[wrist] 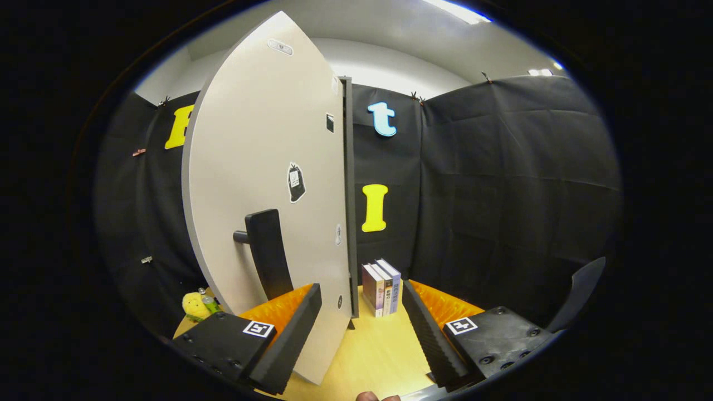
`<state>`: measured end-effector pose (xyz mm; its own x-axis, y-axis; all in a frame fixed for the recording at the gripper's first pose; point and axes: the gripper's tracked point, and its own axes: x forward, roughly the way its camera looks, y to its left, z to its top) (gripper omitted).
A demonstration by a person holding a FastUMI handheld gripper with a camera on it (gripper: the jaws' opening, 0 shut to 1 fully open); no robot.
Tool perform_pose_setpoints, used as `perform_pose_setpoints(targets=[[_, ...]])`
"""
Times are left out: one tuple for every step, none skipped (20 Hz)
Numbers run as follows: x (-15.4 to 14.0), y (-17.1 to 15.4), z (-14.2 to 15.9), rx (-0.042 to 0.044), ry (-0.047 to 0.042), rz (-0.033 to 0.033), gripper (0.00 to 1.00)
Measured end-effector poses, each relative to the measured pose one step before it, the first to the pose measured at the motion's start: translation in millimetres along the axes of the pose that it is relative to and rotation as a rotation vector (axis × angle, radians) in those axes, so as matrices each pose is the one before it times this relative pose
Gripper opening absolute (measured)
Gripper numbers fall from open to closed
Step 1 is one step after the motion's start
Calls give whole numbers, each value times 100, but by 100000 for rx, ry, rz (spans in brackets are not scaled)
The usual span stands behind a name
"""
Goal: Open the shoe cabinet door, grab the shoes and put them into the shoe cabinet, then close the shoe cabinet door.
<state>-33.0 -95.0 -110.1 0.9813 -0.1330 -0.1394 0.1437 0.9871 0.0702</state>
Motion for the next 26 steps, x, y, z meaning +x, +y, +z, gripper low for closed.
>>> perform_pose_setpoints(targets=[[183,719,-51,797,286,1216,96],[462,1907,562,706,341,1525,96],[322,712,103,311,710,1587,96],[186,731,-138,297,627,1691,96],[166,1005,-53,-123,455,2489,96],[138,1071,-10,-522,326,2772,96],[103,1037,12,-1000,337,2874,96],[90,1003,43,-1410,104,3102,96],[40,889,-28,-1826,-78,2793,96],[-97,477,174,-2269,-479,1198,96],[26,72,215,-1959,-994,674,96],[-41,24,139,-1206,-990,206,98],[53,-268,110,-154,-677,-180,98],[-127,-190,132,1043,-294,-159,98],[-54,-265,208,1530,-263,200,98],[-84,-175,35,1478,157,80,98],[-73,-60,51,1073,-132,-89,98],[40,-100,46,312,-174,-213,98],[-36,-18,165,7,-369,-183,98],[-12,29,212,-254,-493,-23,98],[-84,23,252,-206,-805,67,98],[-76,59,291,-111,-874,224,98],[58,119,340,-159,-735,380,98],[-107,119,360,37,-846,335,98],[-202,58,390,304,-621,214,98],[-139,139,377,772,-467,488,98]])
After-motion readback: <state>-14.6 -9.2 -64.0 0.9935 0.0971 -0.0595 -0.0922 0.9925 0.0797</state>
